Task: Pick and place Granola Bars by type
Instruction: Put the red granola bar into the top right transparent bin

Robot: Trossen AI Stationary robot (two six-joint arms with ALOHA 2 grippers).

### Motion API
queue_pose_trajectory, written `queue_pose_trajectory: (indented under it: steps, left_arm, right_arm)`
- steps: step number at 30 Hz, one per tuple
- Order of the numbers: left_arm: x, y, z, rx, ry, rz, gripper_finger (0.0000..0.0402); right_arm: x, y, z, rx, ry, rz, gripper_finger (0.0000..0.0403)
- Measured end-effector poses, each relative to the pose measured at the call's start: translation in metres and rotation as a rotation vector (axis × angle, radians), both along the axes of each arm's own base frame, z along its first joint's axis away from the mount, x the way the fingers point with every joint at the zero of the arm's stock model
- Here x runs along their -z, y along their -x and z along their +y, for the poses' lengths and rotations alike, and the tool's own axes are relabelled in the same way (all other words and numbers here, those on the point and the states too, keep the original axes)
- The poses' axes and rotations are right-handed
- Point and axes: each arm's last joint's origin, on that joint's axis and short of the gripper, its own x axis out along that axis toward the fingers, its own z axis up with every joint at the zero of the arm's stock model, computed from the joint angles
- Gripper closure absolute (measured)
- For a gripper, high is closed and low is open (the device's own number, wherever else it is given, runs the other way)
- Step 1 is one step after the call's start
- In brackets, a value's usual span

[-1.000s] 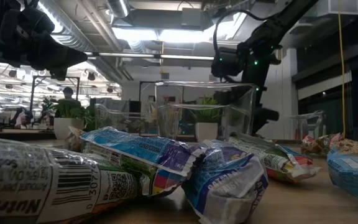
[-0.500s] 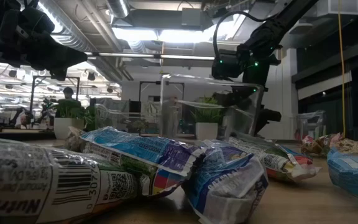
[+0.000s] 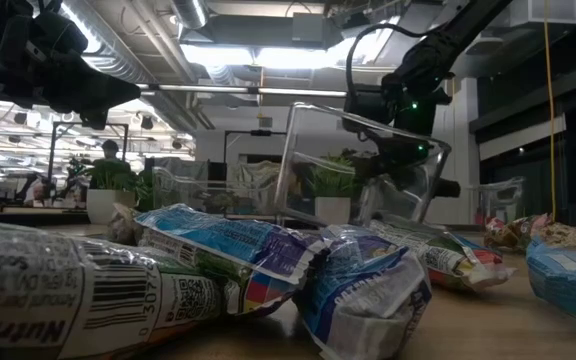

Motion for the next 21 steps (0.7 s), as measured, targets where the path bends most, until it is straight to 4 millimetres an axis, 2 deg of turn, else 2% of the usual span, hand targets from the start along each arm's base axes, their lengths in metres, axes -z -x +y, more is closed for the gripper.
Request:
queue_pose_trajectory:
  steps: [8, 16, 21]
  left_arm:
    - [0.0, 0.0, 0.0, 0.0, 0.0, 0.0, 0.0389]
    - [0.0, 0.0, 0.0, 0.0, 0.0, 0.0, 0.0391]
    - [0.0, 0.0, 0.0, 0.0, 0.0, 0.0, 0.0389]
  right_arm:
    - [-0.017, -0.013, 0.002, -0.018, 0.032, -0.01, 0.0351]
    - [-0.048, -0.025, -0.003, 0.017, 0.05, -0.016, 0.0356]
    - [-0.071, -0.029, -0.004, 0.105, 0.024, -0.023, 0.0357]
